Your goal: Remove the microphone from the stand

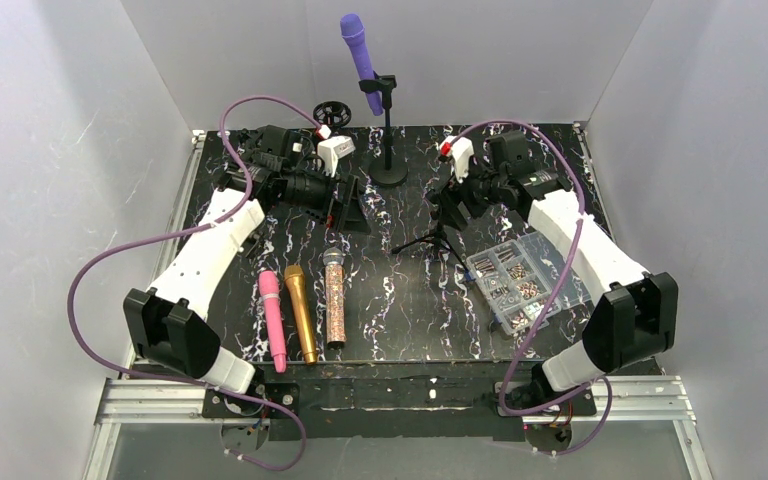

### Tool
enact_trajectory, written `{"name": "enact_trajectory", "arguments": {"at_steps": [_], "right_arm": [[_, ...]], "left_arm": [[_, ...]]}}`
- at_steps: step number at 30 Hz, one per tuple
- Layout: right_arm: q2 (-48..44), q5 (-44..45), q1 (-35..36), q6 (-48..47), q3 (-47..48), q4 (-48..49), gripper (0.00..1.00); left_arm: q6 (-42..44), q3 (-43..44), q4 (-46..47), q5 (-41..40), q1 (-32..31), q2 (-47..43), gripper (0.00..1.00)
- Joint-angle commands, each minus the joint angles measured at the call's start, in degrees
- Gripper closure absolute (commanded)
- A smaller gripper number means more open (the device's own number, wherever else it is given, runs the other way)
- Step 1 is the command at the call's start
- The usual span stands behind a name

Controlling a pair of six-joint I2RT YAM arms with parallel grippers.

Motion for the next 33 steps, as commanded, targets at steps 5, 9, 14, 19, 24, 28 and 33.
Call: {"name": "enact_trajectory", "arguments": {"at_steps": [5, 9, 14, 19, 24, 28, 33], "right_arm": [[1.7, -0.7, 0.1, 1.8, -0.5, 10.2, 0.15], [3.4, -0.7, 0.1, 2.1, -0.9, 11.9, 0.19], [5.1, -2.3, 0.1, 3.5, -2.8, 15.3, 0.3], [5.2, -2.4, 0.1, 4.2, -4.7, 18.3, 0.38], [3.6, -2.8, 0.1, 4.0, -6.0, 20.1, 0.52], [3.3, -1.9, 0.1, 3.8, -5.6, 20.3, 0.71], [3.3, -0.8, 0.0, 3.1, -3.9, 20.0, 0.93]], "left_arm": [[0.2, -1.1, -2.1, 4.0, 0.4, -0.1, 0.02], [0.0, -1.3, -1.8, 4.3, 0.4, 0.0, 0.02], [-1.3, -2.5, -0.5, 5.4, 0.4, -0.3, 0.02], [-2.2, -2.5, -0.1, 5.6, 0.4, -0.2, 0.02], [-2.2, -2.2, 0.0, 5.5, 0.4, -0.1, 0.02], [-2.4, -2.2, 0.0, 5.6, 0.4, -0.1, 0.02], [-2.0, -2.2, -0.4, 5.3, 0.4, -0.2, 0.02]]}}
